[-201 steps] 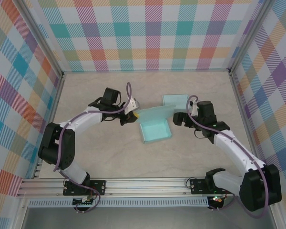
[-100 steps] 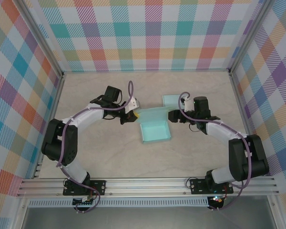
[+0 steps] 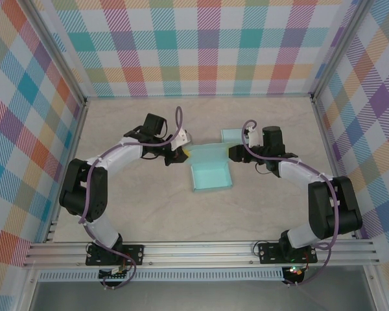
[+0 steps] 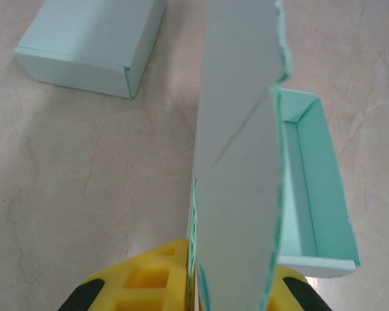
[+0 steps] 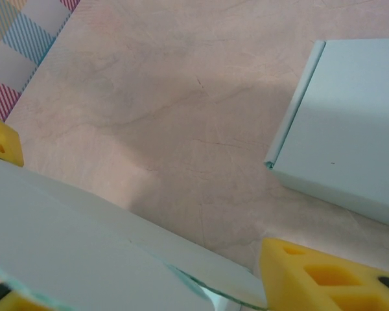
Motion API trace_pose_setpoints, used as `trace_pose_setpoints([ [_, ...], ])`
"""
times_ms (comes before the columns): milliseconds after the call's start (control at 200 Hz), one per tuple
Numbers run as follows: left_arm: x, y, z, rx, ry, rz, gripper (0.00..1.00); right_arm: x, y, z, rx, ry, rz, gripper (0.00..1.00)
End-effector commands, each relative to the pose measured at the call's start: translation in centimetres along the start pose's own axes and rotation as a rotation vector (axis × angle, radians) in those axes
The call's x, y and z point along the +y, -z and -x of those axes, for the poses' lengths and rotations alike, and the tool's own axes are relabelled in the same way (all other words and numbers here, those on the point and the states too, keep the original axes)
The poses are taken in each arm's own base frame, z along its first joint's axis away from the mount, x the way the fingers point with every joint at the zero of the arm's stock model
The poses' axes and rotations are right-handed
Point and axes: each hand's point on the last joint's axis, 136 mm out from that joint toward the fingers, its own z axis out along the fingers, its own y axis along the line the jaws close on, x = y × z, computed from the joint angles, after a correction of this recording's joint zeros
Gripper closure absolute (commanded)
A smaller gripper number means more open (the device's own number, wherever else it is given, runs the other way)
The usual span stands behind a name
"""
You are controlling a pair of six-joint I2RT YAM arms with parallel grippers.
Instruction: Fold the paper box
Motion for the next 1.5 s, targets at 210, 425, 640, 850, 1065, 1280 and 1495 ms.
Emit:
trace_pose_setpoints([
  [210, 1.8, 0.4, 1.3, -0.064, 0.05, 0.18, 0.84, 0.1, 0.9, 0.0, -0.005, -0.038, -0.027, 0.66],
  [425, 2.2, 0.0, 0.6, -0.018, 0.111, 0.364, 0.81, -0.3, 0.8, -0.8, 0.001, -0.07, -0.067, 0.67],
  [640, 2.4, 1.4, 0.7, -0.032, 0.213, 0.519, 0.63, -0.9, 1.1, -1.3, -0.009, -0.072, -0.149, 0.68],
  [850, 1.7, 2.3, -0.7, -0.02, 0.251, 0.557, 0.6, -0.5, 1.4, -1.3, -0.018, -0.05, -0.147, 0.66],
  [1065, 2.1, 1.1, -0.8, 0.002, 0.221, 0.509, 0.61, -0.1, 1.3, -1.2, -0.009, -0.029, -0.137, 0.66],
  [1280, 2.2, 0.2, -0.2, 0.0, 0.236, 0.462, 0.74, 0.0, 1.2, -1.3, 0.006, -0.023, -0.156, 0.72],
  [1495, 2.4, 0.6, 0.7, -0.038, 0.316, 0.524, 0.88, 0.0, 1.0, -1.7, 0.021, -0.019, -0.242, 0.82],
])
